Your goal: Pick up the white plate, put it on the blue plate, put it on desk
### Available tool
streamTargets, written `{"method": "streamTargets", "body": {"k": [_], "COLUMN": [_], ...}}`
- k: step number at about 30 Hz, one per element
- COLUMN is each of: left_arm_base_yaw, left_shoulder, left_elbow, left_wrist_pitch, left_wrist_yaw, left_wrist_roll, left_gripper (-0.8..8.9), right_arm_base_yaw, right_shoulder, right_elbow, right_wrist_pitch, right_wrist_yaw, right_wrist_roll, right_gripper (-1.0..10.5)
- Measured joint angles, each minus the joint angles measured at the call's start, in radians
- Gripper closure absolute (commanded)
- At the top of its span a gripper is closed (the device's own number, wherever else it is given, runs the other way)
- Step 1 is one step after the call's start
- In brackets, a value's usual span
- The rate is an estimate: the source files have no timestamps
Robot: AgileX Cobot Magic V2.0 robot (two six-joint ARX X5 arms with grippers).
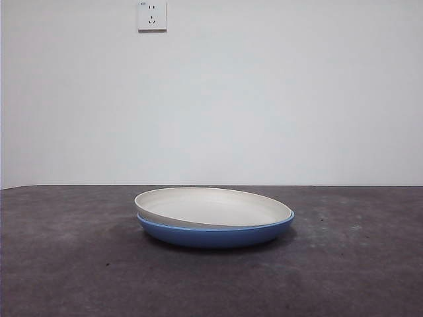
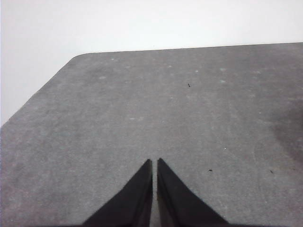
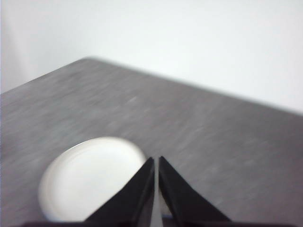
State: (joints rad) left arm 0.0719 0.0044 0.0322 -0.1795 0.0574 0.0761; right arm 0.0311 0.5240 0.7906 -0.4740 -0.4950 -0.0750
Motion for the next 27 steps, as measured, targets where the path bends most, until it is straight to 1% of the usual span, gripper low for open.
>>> {"method": "streamTargets", "body": {"k": [3, 6, 11, 14, 17, 20, 27], "left_arm_base_yaw": [0.000, 0.000, 0.000, 0.000, 0.000, 0.000, 0.000], "left_shoulder": [0.000, 0.000, 0.000, 0.000, 0.000, 0.000, 0.000], "left_elbow": [0.000, 0.000, 0.000, 0.000, 0.000, 0.000, 0.000], "left_wrist_pitch": [0.000, 0.000, 0.000, 0.000, 0.000, 0.000, 0.000], "left_wrist_yaw": [0.000, 0.000, 0.000, 0.000, 0.000, 0.000, 0.000], "left_wrist_roll": [0.000, 0.000, 0.000, 0.000, 0.000, 0.000, 0.000], "left_gripper": [7.95, 7.95, 7.95, 7.95, 7.95, 7.95, 7.95], "right_arm_base_yaw": [-0.053, -0.083, -0.091, -0.091, -0.091, -0.091, -0.091], "right_shoulder": [-0.106, -0.198, -0.336, -0.396, -0.439, -0.468, -0.512], "right_elbow": [-0.148, -0.283, -0.483, -0.573, -0.639, -0.688, -0.774], "right_wrist_pitch": [0.148, 0.263, 0.406, 0.439, 0.463, 0.475, 0.477], "right_wrist_yaw": [0.000, 0.012, 0.109, 0.167, 0.187, 0.195, 0.301], "right_wrist_roll": [-0.004, -0.007, 0.005, 0.030, 0.051, 0.068, 0.133], "right_gripper": [9.4, 9.4, 9.4, 9.4, 9.4, 9.4, 9.4]}}
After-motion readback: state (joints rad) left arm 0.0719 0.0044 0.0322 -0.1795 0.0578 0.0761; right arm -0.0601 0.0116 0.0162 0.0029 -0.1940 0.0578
